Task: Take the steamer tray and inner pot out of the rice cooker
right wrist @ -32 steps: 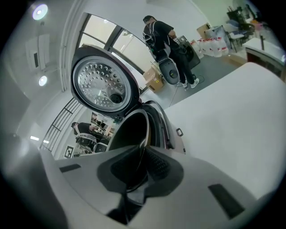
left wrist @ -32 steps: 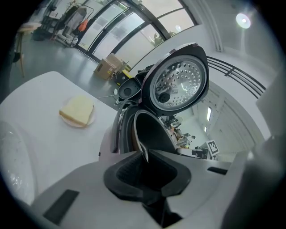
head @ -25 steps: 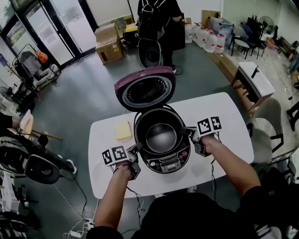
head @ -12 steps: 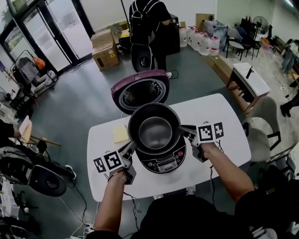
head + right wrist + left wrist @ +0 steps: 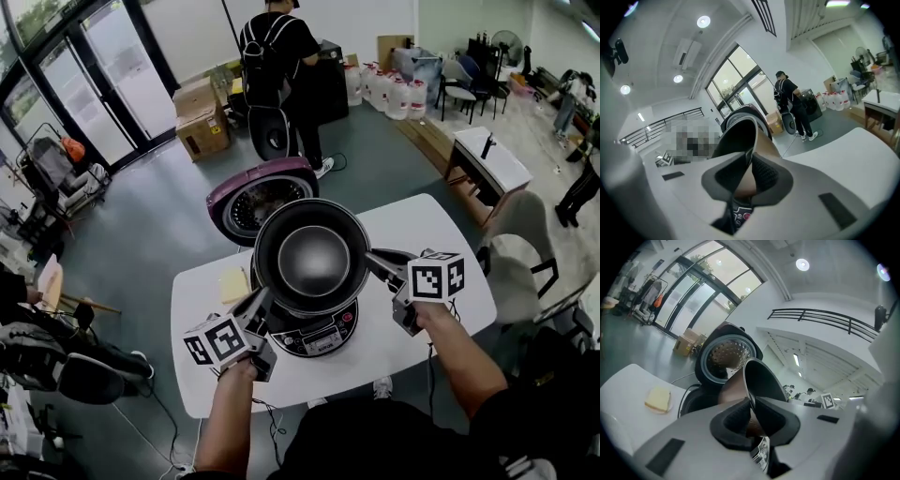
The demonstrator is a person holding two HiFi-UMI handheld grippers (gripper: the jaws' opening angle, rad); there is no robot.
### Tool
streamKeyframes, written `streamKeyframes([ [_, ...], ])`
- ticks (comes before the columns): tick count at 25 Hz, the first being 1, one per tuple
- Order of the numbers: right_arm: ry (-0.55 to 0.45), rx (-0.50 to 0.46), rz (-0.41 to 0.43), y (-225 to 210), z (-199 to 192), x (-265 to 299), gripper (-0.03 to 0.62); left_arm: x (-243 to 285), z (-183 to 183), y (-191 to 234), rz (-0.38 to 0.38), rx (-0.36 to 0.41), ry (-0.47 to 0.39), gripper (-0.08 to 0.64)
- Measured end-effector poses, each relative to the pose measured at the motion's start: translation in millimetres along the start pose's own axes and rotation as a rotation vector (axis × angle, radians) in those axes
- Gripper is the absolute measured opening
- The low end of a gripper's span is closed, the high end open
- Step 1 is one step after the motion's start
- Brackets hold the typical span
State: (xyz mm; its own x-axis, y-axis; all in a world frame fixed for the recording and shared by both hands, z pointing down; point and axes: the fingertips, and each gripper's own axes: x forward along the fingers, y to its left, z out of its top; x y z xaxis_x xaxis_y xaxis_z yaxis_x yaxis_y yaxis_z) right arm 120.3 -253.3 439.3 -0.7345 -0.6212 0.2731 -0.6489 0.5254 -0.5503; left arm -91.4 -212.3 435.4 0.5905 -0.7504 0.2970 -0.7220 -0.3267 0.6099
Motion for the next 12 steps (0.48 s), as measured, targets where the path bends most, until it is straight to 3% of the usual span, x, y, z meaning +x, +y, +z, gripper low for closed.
streamKeyframes([
  [5,-0.052,-0.007,-0.078,-29.6,13.2,-35.7,0.046,37.8,-1.9,-29.7,-0.038,0.053,0.027,0.035],
  [12,-0.117,0.016,-0.199,-80.2,25.9,-104.8,0.048,98.7,-27.7,-83.8,-0.128,0.057,0.09,0.035],
])
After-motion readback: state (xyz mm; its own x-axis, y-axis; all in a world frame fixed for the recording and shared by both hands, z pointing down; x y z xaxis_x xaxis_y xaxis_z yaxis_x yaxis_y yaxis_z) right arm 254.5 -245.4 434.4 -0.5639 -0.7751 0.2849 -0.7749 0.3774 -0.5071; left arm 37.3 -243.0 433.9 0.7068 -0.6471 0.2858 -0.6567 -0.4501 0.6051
